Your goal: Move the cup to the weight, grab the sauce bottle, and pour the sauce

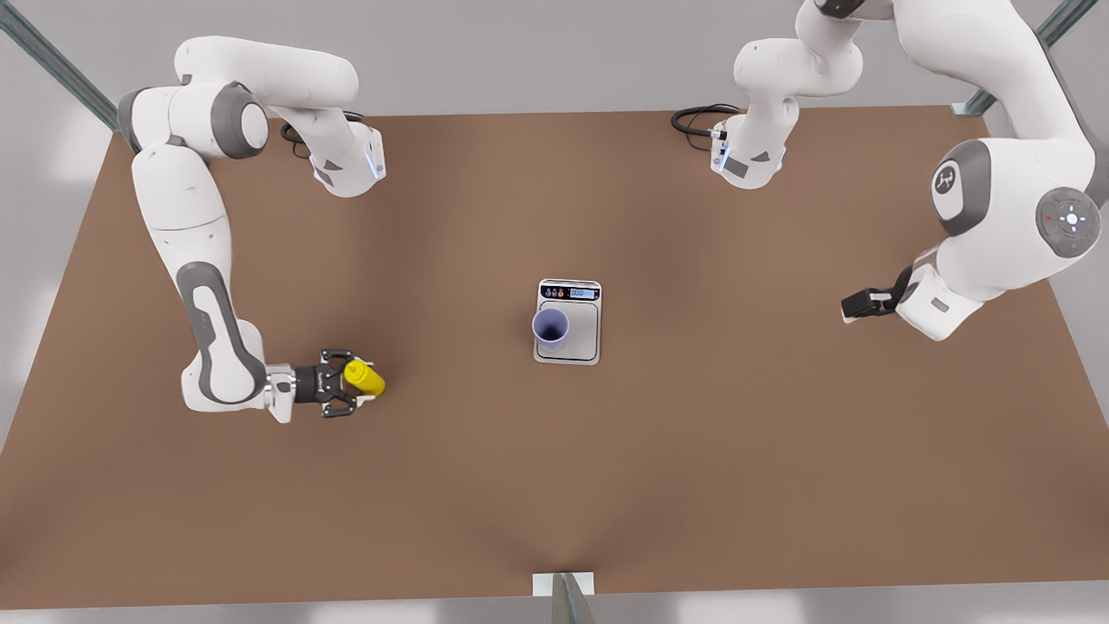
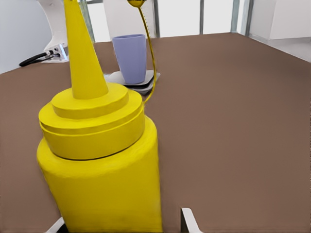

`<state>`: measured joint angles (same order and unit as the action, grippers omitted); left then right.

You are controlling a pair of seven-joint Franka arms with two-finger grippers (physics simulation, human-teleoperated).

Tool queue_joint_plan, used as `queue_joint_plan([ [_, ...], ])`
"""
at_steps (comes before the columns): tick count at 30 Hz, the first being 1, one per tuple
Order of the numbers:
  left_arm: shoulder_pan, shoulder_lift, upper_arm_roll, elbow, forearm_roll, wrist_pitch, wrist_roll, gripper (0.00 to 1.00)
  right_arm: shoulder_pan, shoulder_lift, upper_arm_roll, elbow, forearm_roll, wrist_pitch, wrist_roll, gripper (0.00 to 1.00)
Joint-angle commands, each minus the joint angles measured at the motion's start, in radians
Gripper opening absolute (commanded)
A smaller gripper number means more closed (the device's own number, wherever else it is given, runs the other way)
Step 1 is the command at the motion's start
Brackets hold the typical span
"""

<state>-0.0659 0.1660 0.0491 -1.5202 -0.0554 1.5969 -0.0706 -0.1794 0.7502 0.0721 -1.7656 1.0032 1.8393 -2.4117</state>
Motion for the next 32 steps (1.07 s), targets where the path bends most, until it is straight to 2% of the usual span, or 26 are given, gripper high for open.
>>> queue_joint_plan([
  [1, 0.000, 0.000, 0.000, 0.000, 0.000, 0.000, 0.000, 1.00, 0.000, 0.000, 0.000, 0.000, -0.002, 0.000, 0.000, 1.00],
  [8, -0.005, 0.001, 0.000, 0.000, 0.000, -0.009, -0.017, 1.00, -0.052, -0.005, -0.009, 0.000, -0.058, -0.006, -0.015, 1.00],
  [12, -0.005, 0.007, 0.000, 0.000, 0.002, -0.008, -0.020, 1.00, -0.137, -0.035, -0.011, 0.015, -0.213, -0.038, 0.000, 1.00],
  [13, -0.015, 0.015, 0.000, 0.003, 0.006, -0.008, -0.021, 1.00, -0.140, -0.049, -0.052, 0.061, -0.273, -0.086, 0.068, 1.00],
  [14, -0.018, 0.017, 0.002, 0.006, 0.008, -0.002, -0.021, 1.00, -0.141, -0.051, -0.086, 0.143, -0.350, -0.126, 0.152, 1.00],
  [17, -0.017, 0.040, 0.005, 0.048, 0.008, -0.011, -0.017, 1.00, -0.123, -0.081, -0.095, 0.304, -0.503, -0.138, 0.623, 1.00],
  [19, -0.018, 0.033, 0.006, 0.048, 0.008, -0.014, -0.014, 1.00, -0.107, -0.072, -0.089, 0.475, -0.561, -0.210, 1.054, 1.00],
  [21, -0.018, 0.035, 0.008, 0.048, 0.009, -0.023, -0.017, 1.00, -0.042, -0.104, -0.095, 0.554, -0.663, -0.202, 1.520, 1.00],
  [22, -0.018, 0.036, 0.008, 0.048, 0.009, -0.023, -0.017, 1.00, -0.009, -0.149, -0.120, 0.551, -0.710, -0.198, 1.736, 1.00],
  [23, -0.018, 0.038, 0.008, 0.048, 0.009, -0.023, -0.017, 1.00, 0.098, -0.204, -0.202, 0.545, -0.764, -0.195, 1.953, 1.00],
  [25, -0.018, 0.038, 0.006, 0.046, 0.008, -0.023, -0.017, 1.00, 0.202, -0.313, -0.216, 0.509, -0.862, -0.198, 2.327, 1.00],
  [28, -0.018, 0.040, 0.008, 0.048, 0.009, -0.020, -0.017, 1.00, 0.244, -0.411, -0.216, 0.434, -0.867, -0.196, 2.405, 1.00],
  [32, -0.018, 0.043, 0.008, 0.048, 0.008, -0.020, -0.017, 1.00, 0.279, -0.469, -0.218, 0.362, -0.868, -0.149, 2.401, 1.00],
])
